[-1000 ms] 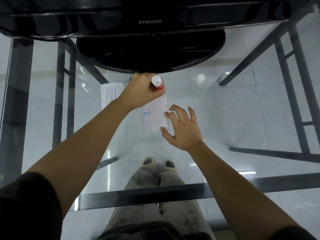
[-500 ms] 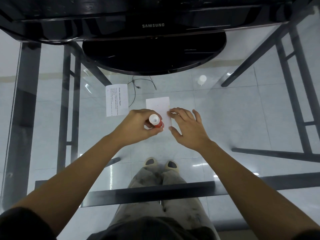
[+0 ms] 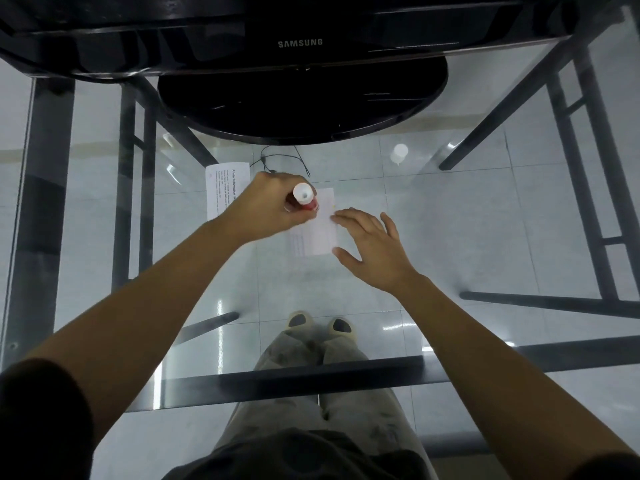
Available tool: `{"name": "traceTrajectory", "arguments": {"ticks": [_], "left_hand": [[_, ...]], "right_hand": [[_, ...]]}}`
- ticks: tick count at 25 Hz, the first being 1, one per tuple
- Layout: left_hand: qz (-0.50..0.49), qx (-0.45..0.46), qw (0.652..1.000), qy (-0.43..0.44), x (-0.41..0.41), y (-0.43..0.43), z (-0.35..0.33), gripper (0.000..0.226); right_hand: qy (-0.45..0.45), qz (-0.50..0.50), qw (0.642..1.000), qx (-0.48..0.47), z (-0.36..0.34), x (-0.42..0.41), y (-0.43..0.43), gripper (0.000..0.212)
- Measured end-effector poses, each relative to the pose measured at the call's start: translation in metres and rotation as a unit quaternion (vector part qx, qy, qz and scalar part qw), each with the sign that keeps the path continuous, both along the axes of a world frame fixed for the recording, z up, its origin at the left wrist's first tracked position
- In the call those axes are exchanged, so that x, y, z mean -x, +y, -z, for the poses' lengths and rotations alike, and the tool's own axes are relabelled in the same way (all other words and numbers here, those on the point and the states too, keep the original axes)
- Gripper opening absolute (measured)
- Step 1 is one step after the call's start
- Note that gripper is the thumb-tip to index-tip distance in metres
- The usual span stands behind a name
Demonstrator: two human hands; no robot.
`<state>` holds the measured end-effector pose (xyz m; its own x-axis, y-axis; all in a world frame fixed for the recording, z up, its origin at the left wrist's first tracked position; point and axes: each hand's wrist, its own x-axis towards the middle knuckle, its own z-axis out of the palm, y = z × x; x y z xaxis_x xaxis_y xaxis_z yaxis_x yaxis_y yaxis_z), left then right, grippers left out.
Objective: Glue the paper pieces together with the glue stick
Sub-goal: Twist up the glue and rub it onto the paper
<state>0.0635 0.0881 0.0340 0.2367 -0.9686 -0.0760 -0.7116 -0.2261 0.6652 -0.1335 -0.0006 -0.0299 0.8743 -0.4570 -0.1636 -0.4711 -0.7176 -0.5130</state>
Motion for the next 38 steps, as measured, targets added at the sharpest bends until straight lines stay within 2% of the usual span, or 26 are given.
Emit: {"name": "traceTrajectory", "arguments": {"ticks": [5, 8, 13, 19, 24, 27, 32, 38], "left_hand": [[0.073, -0.050, 0.995, 0.035, 0.025, 0.023, 0.005, 0.021], [0.066, -0.052, 0.996, 0.021, 0.018, 0.013, 0.006, 0.021], [-0.001, -0.021, 1.000, -0.011, -0.004, -0.012, 0.003, 0.022], [0.078, -0.057, 0.995, 0.023, 0.021, 0.009, 0.006, 0.022], [0.052, -0.035, 0.998, -0.002, 0.011, -0.011, 0.004, 0.025], [0.054, -0.026, 0.998, 0.006, 0.012, -0.008, 0.004, 0.023], [0.092, -0.062, 0.993, 0.031, 0.022, 0.001, 0.007, 0.016], [0.021, -0.062, 0.998, -0.011, -0.008, -0.042, 0.009, 0.026]], "right_hand": [[0.006, -0.005, 1.000, 0.000, 0.003, -0.001, 0.000, 0.051], [0.005, -0.007, 1.000, -0.003, 0.003, 0.000, 0.000, 0.051], [0.013, -0.012, 1.000, 0.000, 0.002, 0.000, 0.000, 0.053], [0.045, -0.022, 0.999, 0.004, 0.001, -0.005, -0.002, 0.058], [0.044, -0.022, 0.999, 0.008, 0.001, -0.004, -0.001, 0.059], [0.043, -0.007, 0.999, 0.004, 0.002, -0.003, -0.001, 0.068], [0.058, 0.013, 0.998, -0.016, 0.002, -0.004, -0.002, 0.079], [0.074, 0.015, 0.997, -0.012, 0.002, -0.005, -0.002, 0.081]]}}
